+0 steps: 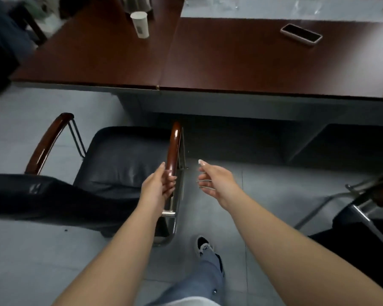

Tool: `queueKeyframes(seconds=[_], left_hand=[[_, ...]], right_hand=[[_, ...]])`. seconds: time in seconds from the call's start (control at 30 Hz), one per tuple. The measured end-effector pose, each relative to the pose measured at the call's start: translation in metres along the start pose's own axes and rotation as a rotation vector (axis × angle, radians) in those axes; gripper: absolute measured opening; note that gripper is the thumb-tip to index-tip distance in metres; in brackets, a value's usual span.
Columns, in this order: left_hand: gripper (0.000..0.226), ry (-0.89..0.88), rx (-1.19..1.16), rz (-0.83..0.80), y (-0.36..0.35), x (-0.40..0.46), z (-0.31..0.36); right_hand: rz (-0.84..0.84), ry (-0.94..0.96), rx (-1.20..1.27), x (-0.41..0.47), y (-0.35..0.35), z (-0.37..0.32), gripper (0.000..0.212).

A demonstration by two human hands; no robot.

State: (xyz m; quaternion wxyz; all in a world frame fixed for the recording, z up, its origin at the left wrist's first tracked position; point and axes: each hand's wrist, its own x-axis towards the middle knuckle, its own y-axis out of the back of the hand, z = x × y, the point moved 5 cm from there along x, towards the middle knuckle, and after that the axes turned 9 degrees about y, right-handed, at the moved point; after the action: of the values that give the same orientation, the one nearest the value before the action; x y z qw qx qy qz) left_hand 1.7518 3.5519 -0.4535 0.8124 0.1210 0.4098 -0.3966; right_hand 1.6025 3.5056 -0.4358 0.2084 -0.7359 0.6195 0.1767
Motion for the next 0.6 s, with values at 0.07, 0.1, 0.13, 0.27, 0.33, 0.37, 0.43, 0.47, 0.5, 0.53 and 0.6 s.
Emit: queueKeyframes(seconds=[0.07, 0.1, 0.13, 0.27, 0.33, 0.37, 0.43, 0.47, 0.5, 0.53, 0.6], left_hand=[[0.025, 0.024, 0.016, 0.047, -0.002, 0.022, 0.007], [0.026, 0.04, 0.026, 0.07, -0.004, 0.033, 0.011], [0.026, 0.048, 0.037, 0.086, -0.006, 0.04, 0.013], [0.028, 0.037, 0.023, 0.145, -0.013, 0.072, 0.035], [0.029, 0.051, 0.044, 0.188, -0.009, 0.086, 0.04], [0.03, 0.067, 0.071, 0.196, -0.006, 0.093, 0.038], [0.034, 0.115, 0.183, 0.229, 0.002, 0.112, 0.03], [0.038, 0.155, 0.257, 0.236, 0.005, 0.12, 0.024], [0.043, 0.192, 0.306, 0.248, 0.008, 0.127, 0.019], [0.047, 0.209, 0.326, 0.275, 0.014, 0.14, 0.018], [0.047, 0.222, 0.355, 0.293, 0.019, 0.154, 0.013]], right_hand=[[-0.05, -0.042, -0.07, 0.018, -0.004, -0.008, 0.024], [-0.075, -0.066, -0.118, 0.029, -0.004, -0.013, 0.025], [-0.085, -0.083, -0.16, 0.036, -0.003, -0.018, 0.025], [-0.099, -0.074, -0.237, 0.077, -0.001, -0.055, 0.025], [-0.131, -0.099, -0.262, 0.096, -0.007, -0.062, 0.025], [-0.157, -0.114, -0.274, 0.103, -0.011, -0.061, 0.023], [-0.23, -0.147, -0.324, 0.125, -0.025, -0.052, 0.018], [-0.243, -0.166, -0.344, 0.134, -0.028, -0.047, 0.017], [-0.257, -0.187, -0.358, 0.145, -0.034, -0.042, 0.016], [-0.28, -0.207, -0.368, 0.162, -0.044, -0.033, 0.016], [-0.27, -0.263, -0.38, 0.187, -0.056, -0.01, 0.023]])
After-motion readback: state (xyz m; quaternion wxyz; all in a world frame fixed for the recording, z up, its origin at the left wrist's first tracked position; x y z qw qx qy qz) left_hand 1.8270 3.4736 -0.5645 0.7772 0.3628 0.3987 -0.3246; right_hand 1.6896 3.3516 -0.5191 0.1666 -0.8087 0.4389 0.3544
